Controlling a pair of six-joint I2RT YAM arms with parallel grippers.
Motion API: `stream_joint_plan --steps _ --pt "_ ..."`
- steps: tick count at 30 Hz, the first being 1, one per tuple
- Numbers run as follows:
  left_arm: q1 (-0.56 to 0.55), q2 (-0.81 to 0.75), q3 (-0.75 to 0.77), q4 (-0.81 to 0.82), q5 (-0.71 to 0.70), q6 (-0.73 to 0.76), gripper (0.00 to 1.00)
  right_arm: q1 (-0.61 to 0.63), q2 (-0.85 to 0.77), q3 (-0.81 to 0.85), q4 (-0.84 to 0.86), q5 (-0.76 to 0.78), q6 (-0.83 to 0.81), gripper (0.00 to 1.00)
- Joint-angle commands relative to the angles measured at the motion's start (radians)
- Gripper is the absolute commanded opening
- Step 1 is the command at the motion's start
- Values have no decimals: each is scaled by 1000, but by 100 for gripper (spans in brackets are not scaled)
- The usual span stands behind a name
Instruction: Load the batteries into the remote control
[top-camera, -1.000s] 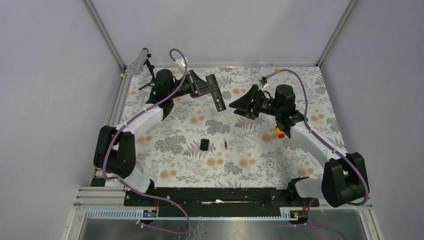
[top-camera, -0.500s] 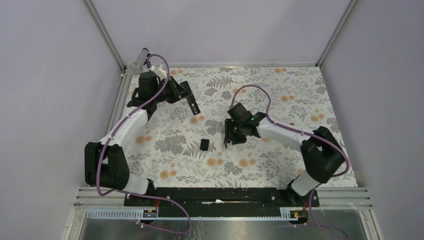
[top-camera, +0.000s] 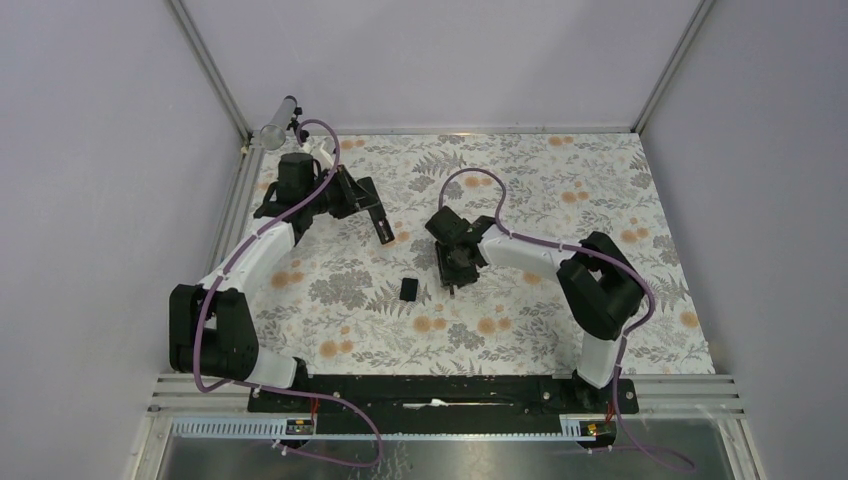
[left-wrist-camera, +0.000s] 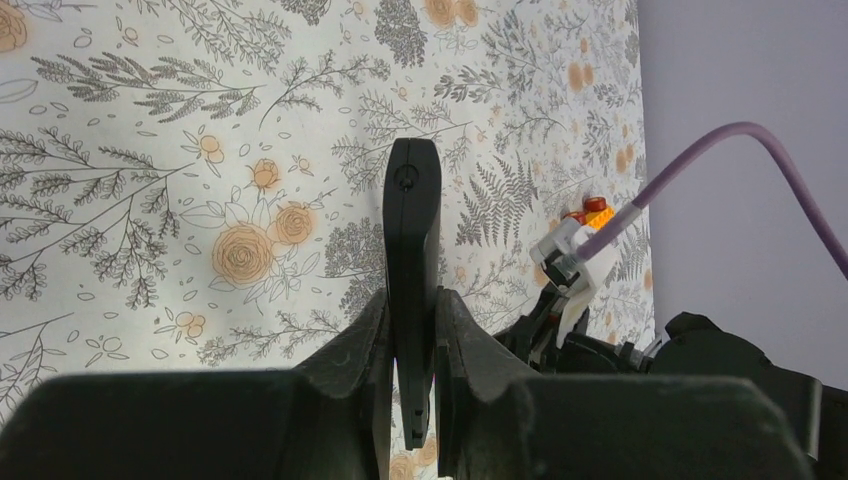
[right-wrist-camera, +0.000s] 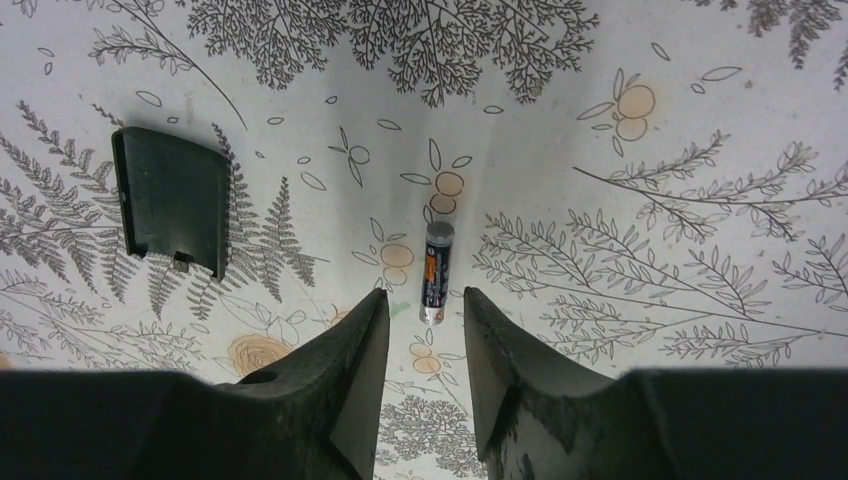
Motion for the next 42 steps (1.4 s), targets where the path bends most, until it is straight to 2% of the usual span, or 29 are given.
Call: stream_joint_plan --steps 1,9,11,18,24,29,34,38,42 --pt "6 -43 -12 48 8 9 0 6 46 48 -44 37 -23 38" --pt "6 -46 -20 50 6 9 0 6 85 61 -83 52 -29 25" --pt "6 -45 -24 54 8 7 0 6 97 62 -89 67 -39 18" --pt "6 -47 -49 80 43 3 0 4 94 63 -94 77 -102 4" --pt "-15 -35 -135 229 142 -21 0 -3 -29 61 -94 65 -113 5" --pt "-107 20 -189 341 140 -57 0 -11 -139 70 -90 0 -119 6" --pt "-204 104 -227 541 164 -187 0 -11 -225 82 -51 -93 -112 8" --pt "-255 157 -233 656 204 -250 0 -12 -234 113 -53 -184 -95 9" --pt "-263 182 -248 730 227 -294 0 -12 -217 144 -102 -174 -70 9"
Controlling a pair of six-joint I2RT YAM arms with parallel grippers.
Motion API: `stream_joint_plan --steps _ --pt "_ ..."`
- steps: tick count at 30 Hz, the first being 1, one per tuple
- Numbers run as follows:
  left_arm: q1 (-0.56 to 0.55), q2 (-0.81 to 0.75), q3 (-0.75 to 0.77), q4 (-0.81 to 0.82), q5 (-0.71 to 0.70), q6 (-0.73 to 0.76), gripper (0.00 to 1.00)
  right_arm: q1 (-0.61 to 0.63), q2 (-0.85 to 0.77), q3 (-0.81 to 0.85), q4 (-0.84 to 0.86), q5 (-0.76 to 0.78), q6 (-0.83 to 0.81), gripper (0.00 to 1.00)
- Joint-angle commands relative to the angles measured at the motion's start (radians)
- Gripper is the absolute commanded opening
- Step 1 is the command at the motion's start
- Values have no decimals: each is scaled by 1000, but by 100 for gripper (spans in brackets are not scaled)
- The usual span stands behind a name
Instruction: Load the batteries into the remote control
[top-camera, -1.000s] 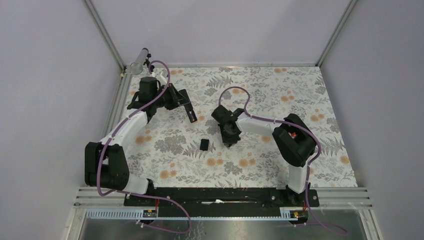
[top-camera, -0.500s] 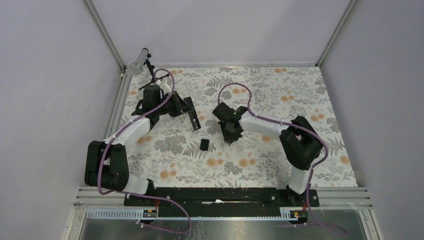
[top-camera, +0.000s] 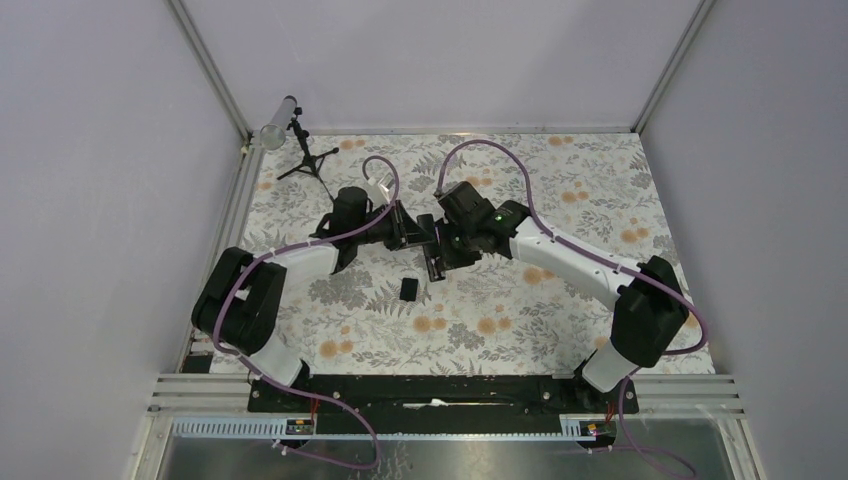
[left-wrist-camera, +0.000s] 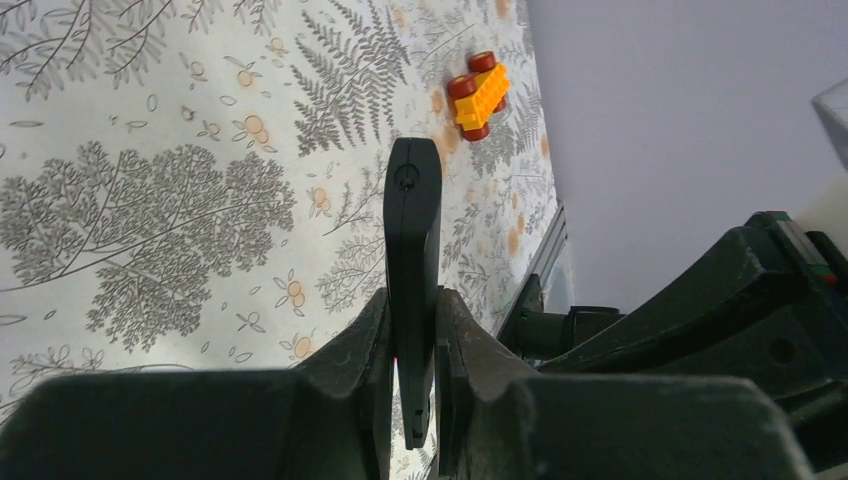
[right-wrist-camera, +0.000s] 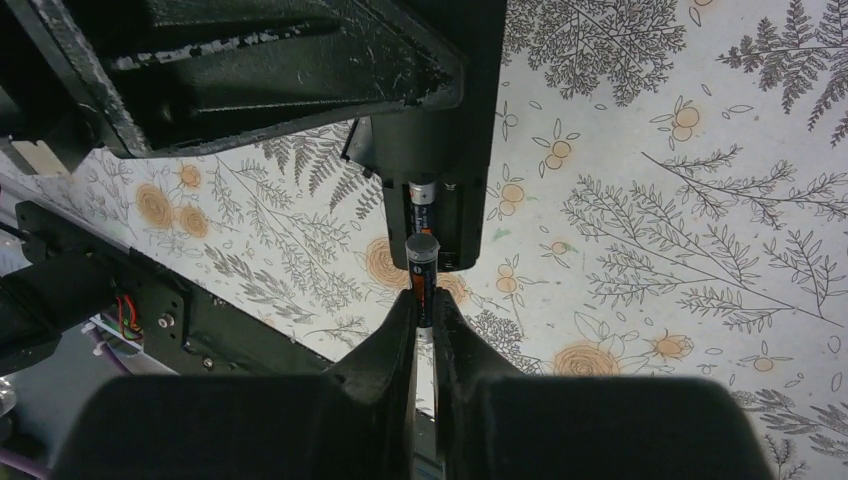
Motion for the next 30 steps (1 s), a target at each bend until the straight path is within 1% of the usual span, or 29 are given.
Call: stream_joint_plan --steps 1,3,6,10,13,19,25,30 --pt "-2 7 -10 204 55 -75 0 -4 6 67 -60 -23 30 9" --pt "-2 11 -10 213 59 -84 0 -5 12 78 -84 -14 36 9" --pt "-2 21 -15 250 69 -120 0 -5 13 82 -77 -25 36 9" --pt "-2 41 -51 383 104 -223 0 -9 32 97 -88 -22 29 9" --pt "-2 41 -80 431 104 -268 0 -14 39 108 -110 -11 42 9" --pt "-2 13 -95 356 53 -235 0 -19 35 116 -137 14 35 9" --pt "-2 12 -81 346 45 -242 0 -19 45 118 -139 -33 9 9" --pt "-2 11 -76 341 39 -247 0 -18 56 118 -146 -36 3 10"
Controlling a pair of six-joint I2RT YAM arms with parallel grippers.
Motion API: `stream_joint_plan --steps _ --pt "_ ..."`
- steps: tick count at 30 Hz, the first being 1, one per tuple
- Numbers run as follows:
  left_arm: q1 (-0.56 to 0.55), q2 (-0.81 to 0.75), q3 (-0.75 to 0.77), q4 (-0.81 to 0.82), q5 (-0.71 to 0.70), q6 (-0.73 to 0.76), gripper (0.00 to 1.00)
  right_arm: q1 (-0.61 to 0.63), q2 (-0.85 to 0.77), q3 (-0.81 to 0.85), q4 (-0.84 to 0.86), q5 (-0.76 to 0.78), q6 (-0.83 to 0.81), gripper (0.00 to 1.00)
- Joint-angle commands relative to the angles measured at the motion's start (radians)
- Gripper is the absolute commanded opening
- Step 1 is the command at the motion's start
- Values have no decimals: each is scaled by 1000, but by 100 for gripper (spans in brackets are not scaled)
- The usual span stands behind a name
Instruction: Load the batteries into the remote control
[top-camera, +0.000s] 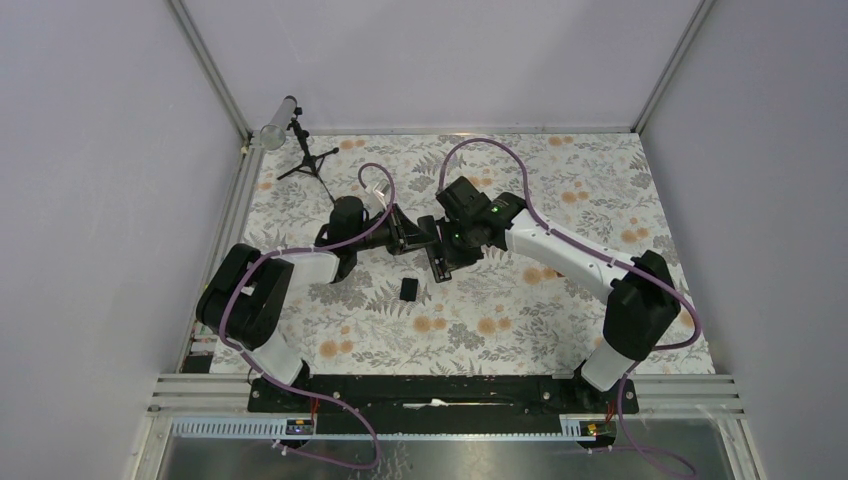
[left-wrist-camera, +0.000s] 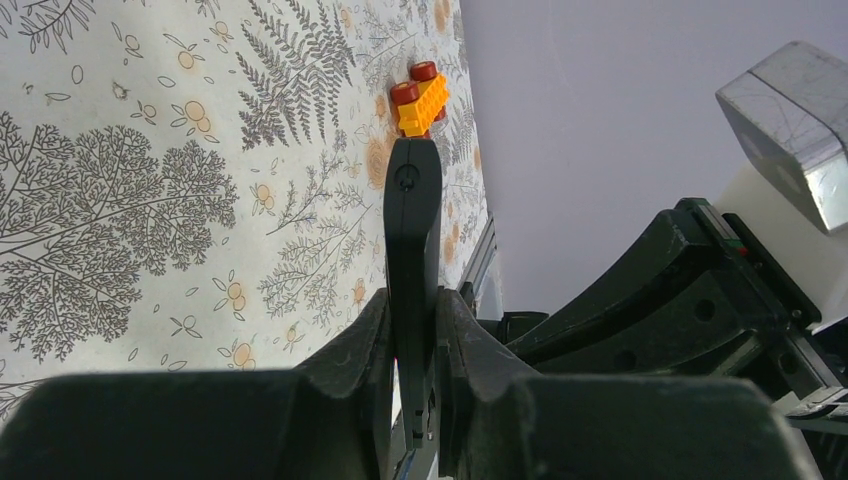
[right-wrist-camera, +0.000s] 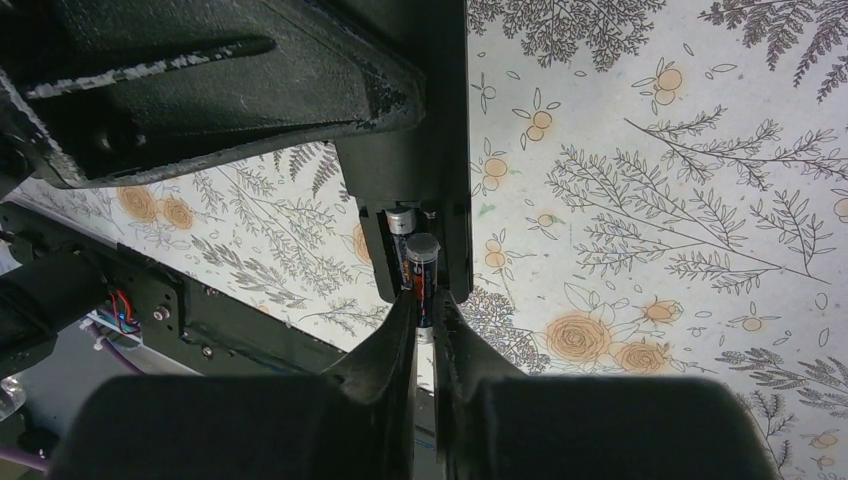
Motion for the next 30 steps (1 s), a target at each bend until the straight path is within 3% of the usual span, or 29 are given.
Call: stream_joint_plan --steps 1,30 --pt "1 -30 24 45 -10 -5 0 -4 11 39 -27 -28 -22 10" --pt "25 -6 77 -55 3 -37 0 -11 71 135 -99 30 -36 23"
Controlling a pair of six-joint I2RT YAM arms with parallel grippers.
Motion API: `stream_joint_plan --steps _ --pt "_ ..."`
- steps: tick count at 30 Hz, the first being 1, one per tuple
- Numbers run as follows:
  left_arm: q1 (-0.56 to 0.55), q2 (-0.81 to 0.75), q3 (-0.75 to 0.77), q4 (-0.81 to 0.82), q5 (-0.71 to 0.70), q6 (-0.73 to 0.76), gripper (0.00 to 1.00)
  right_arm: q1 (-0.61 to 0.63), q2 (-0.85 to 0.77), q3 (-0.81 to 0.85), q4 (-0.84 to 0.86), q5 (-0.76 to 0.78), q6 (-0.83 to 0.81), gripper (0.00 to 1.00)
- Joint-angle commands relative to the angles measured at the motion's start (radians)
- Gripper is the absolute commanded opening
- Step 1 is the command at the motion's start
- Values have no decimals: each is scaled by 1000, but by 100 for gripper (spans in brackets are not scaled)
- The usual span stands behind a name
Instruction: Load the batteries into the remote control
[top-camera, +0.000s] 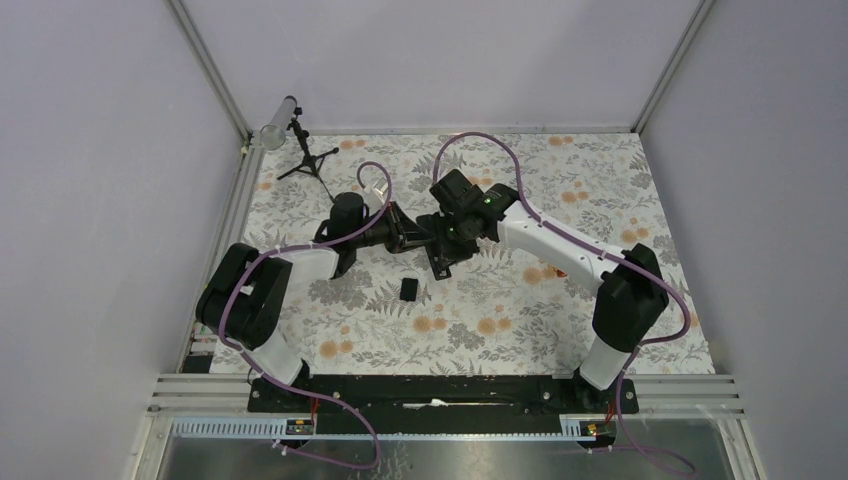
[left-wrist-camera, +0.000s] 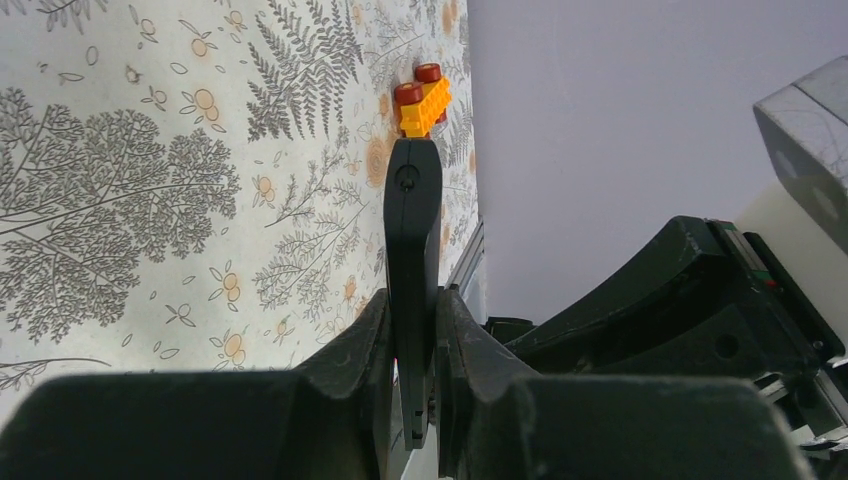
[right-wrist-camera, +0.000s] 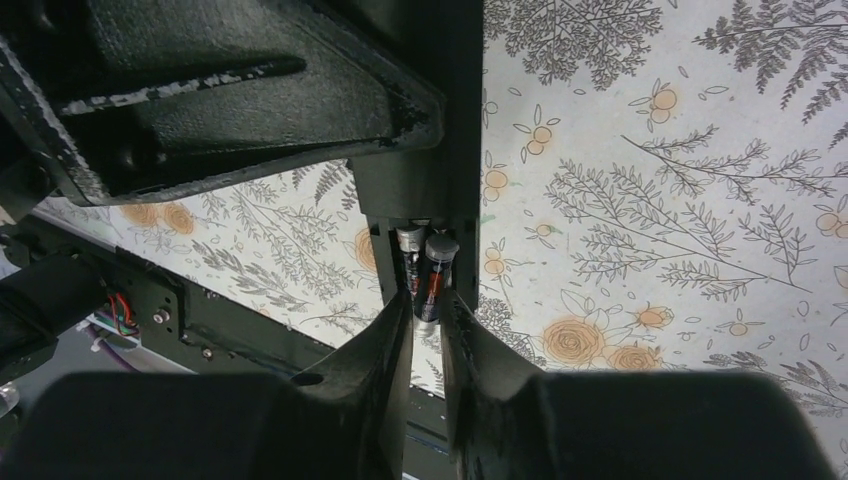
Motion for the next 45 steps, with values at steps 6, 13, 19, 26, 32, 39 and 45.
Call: stream_joint_plan --steps 6,13,19,26,32,39,45 --pt "22 -3 47 16 15 -1 0 -15 18 45 -39 18 -20 24" --pt "30 4 50 40 28 -14 0 -17 14 45 -7 3 -19 26" --pt "34 10 47 41 40 -11 0 -16 24 42 21 -6 -21 33" --pt "37 6 50 34 51 -5 0 -17 46 42 24 0 -41 27" --pt "40 7 53 38 70 -3 0 -16 53 38 30 -17 -69 21" --pt "40 -7 77 -107 39 101 0 -17 57 37 27 13 -102 14" --pt "40 -21 119 -251 9 206 0 -16 56 26 61 -67 -114 12"
